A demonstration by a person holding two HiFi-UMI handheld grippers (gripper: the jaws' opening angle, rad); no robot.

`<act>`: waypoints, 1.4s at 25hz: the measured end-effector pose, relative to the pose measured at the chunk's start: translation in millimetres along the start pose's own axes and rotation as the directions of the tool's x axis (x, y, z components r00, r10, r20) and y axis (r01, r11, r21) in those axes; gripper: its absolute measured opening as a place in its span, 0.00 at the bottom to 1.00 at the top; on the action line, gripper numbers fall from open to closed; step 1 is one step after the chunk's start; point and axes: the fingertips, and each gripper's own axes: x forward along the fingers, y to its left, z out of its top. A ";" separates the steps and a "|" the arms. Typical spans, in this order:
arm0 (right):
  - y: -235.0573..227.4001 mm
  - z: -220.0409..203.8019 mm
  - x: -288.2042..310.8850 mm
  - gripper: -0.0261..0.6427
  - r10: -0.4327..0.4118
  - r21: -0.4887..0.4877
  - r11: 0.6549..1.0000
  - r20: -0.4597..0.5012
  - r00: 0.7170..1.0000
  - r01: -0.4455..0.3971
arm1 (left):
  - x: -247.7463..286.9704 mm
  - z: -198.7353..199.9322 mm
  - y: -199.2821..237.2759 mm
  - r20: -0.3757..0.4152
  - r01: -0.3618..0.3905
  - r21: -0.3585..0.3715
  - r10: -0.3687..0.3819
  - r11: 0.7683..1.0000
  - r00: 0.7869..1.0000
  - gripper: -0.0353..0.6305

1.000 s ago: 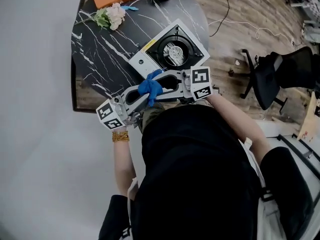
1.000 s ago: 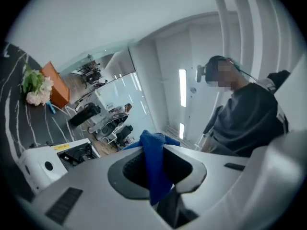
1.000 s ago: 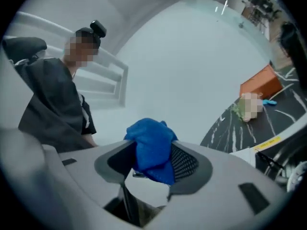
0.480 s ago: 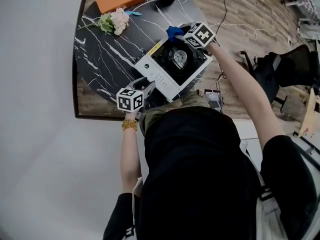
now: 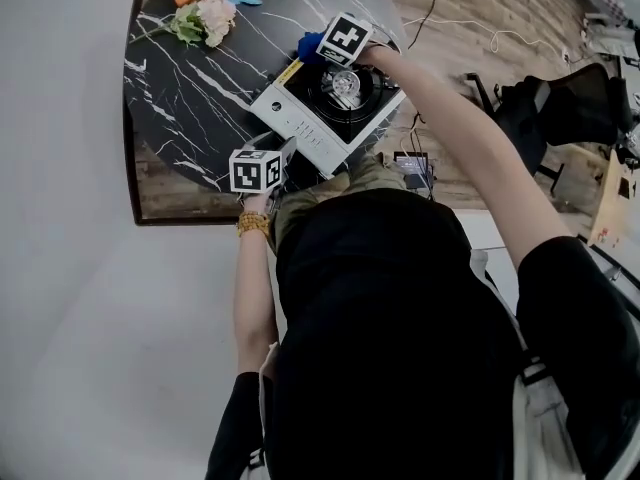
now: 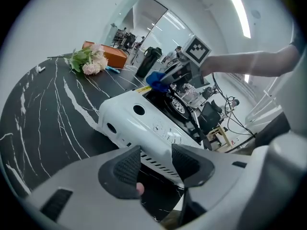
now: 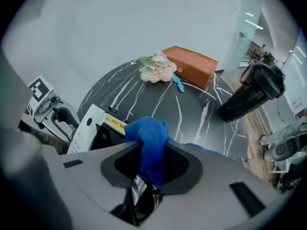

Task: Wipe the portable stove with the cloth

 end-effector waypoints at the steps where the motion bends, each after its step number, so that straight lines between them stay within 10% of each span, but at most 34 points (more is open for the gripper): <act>1: 10.0 4.2 1.8 0.18 0.010 -0.021 1.000 0.003 1.000 -0.010 | 1.0 -0.7 1.4 -0.007 -0.003 -0.004 0.003 1.000 1.000 0.36; 12: 88.4 36.6 10.6 0.18 0.142 -0.085 0.988 0.150 0.978 -0.131 | 1.2 4.6 5.6 -0.022 -0.005 -0.065 0.003 0.998 1.000 0.41; 18: 33.6 3.5 -94.5 0.18 -0.070 0.233 0.969 0.569 0.820 -0.080 | -39.6 42.4 -2.3 0.101 -0.036 0.034 0.032 0.999 0.994 0.36; 23: -32.1 -82.1 -106.8 0.18 -0.168 0.049 0.986 0.355 0.920 0.162 | -18.5 38.4 -12.1 -0.030 -0.060 0.173 0.066 0.983 0.997 0.36; 27: -52.6 -76.1 -69.8 0.18 -0.061 -0.164 0.982 0.183 0.981 0.092 | 6.0 22.5 -10.0 -0.172 -0.134 0.278 0.187 0.951 0.967 0.34; 35: -45.2 -93.8 -34.7 0.18 0.072 -0.303 0.952 0.095 0.993 -0.040 | 7.2 30.2 -3.0 -0.194 -0.326 0.327 0.401 0.887 0.895 0.26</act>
